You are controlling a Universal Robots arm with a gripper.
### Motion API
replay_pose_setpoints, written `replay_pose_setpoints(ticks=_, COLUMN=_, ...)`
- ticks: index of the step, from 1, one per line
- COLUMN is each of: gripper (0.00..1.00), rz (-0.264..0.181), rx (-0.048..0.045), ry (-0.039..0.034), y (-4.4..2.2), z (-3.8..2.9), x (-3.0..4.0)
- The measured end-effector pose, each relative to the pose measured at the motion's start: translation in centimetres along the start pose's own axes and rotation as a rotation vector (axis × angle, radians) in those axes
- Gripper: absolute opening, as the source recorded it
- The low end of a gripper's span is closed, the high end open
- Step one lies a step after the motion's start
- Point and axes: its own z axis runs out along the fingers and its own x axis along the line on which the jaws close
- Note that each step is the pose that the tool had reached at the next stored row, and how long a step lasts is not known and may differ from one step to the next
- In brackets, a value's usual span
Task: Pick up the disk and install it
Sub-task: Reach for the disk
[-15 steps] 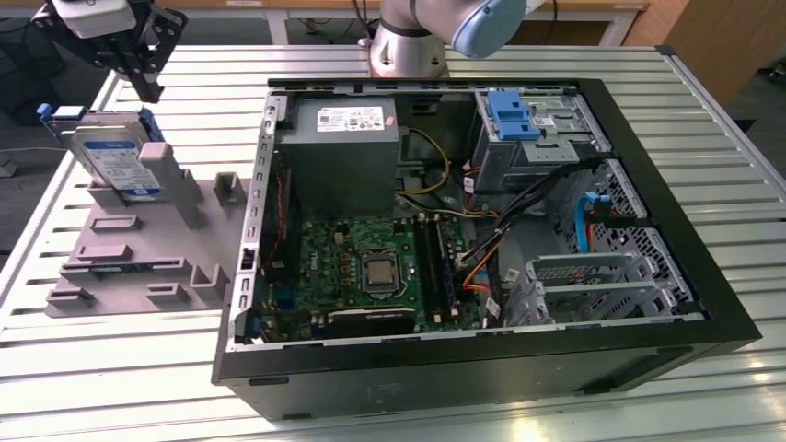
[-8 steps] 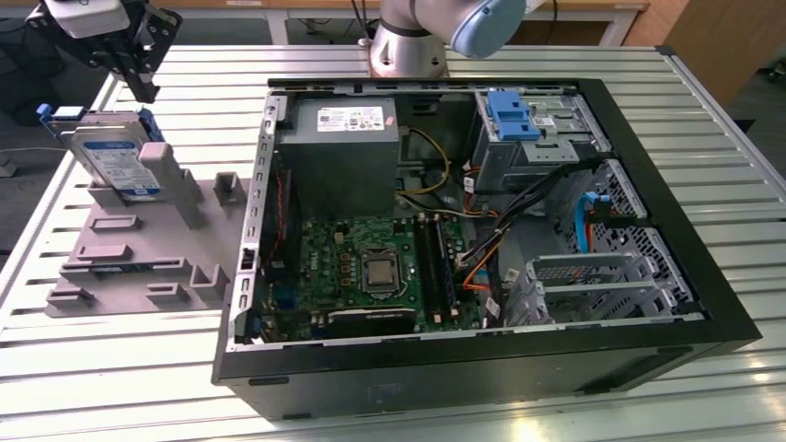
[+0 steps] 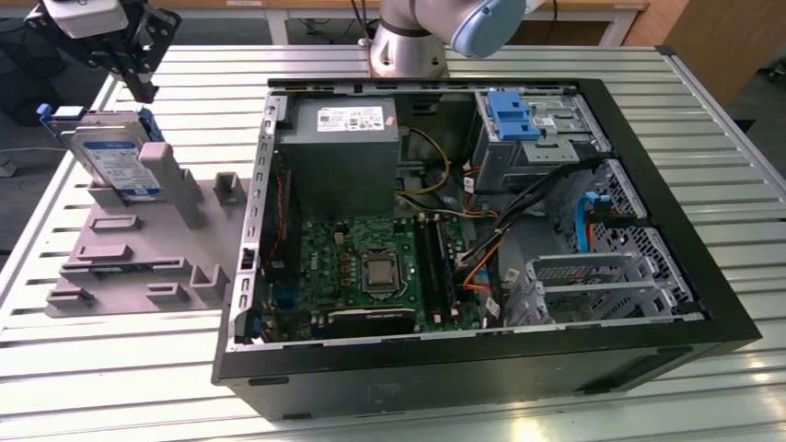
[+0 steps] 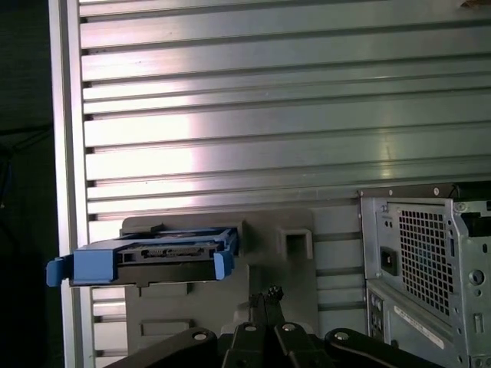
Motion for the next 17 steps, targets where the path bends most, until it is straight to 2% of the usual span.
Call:
replay_pose_setpoints(ticks=10, gripper=0.11, rz=0.000, rx=0.0000, ry=0.0000, y=-0.06, z=0.02, x=0.87)
replay_pose_setpoints(ticks=17, gripper=0.11, rz=0.000, rx=0.0000, ry=0.0000, y=-0.07, z=0.02, x=0.96)
